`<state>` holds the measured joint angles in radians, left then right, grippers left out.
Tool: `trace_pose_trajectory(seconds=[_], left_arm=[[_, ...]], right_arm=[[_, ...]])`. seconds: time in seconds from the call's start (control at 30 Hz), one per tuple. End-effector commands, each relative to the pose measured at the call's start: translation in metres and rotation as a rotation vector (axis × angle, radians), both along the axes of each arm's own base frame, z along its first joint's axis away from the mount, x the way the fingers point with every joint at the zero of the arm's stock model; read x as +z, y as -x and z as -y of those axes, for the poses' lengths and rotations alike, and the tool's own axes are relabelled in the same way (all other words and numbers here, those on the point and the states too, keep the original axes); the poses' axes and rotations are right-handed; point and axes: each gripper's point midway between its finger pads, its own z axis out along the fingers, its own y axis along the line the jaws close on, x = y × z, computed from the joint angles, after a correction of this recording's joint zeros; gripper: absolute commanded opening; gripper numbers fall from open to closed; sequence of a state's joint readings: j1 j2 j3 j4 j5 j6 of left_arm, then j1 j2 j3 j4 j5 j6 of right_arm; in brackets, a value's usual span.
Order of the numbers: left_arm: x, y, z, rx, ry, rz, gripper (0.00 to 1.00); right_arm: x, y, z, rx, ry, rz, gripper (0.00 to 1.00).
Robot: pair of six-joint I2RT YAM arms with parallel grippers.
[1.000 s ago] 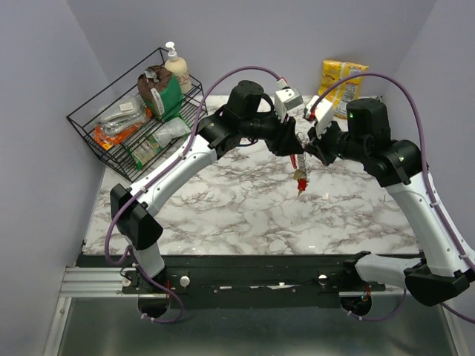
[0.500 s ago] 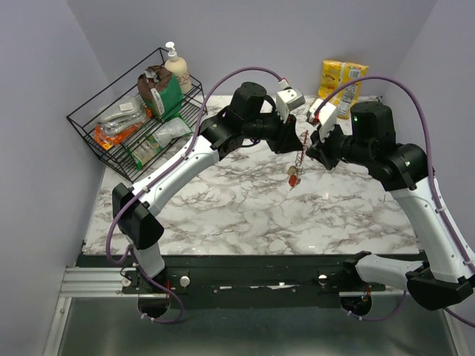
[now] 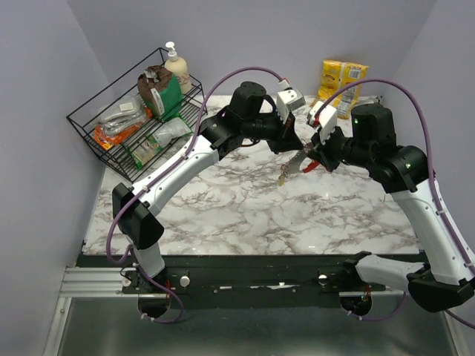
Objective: Remove the keys from the keyring
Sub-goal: Remove the key from the keyring.
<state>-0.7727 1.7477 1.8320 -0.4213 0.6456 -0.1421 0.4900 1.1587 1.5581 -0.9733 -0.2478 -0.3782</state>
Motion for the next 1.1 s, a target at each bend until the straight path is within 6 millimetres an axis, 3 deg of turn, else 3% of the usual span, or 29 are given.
trace_pose_trajectory(seconds=[0.0,0.07,0.27,0.53,1.07], left_arm=[[0.005,0.015,-0.001,-0.090,0.020,0.023,0.03],[0.005,0.021,-0.003,-0.119,0.021,0.028,0.10],[0.006,0.035,-0.006,-0.184,0.035,0.007,0.17],[0.014,0.036,-0.003,-0.188,0.063,-0.005,0.24],[0.022,0.040,0.002,-0.213,0.095,-0.033,0.29]], right_arm=[[0.008,-0.001,0.008,-0.015,0.023,0.068,0.01],[0.008,0.000,0.009,-0.008,0.033,0.070,0.01],[0.009,0.002,0.008,0.010,0.036,0.070,0.01],[0.006,0.006,0.006,0.022,0.032,0.054,0.01],[0.000,0.003,0.001,0.027,0.023,0.026,0.01]])
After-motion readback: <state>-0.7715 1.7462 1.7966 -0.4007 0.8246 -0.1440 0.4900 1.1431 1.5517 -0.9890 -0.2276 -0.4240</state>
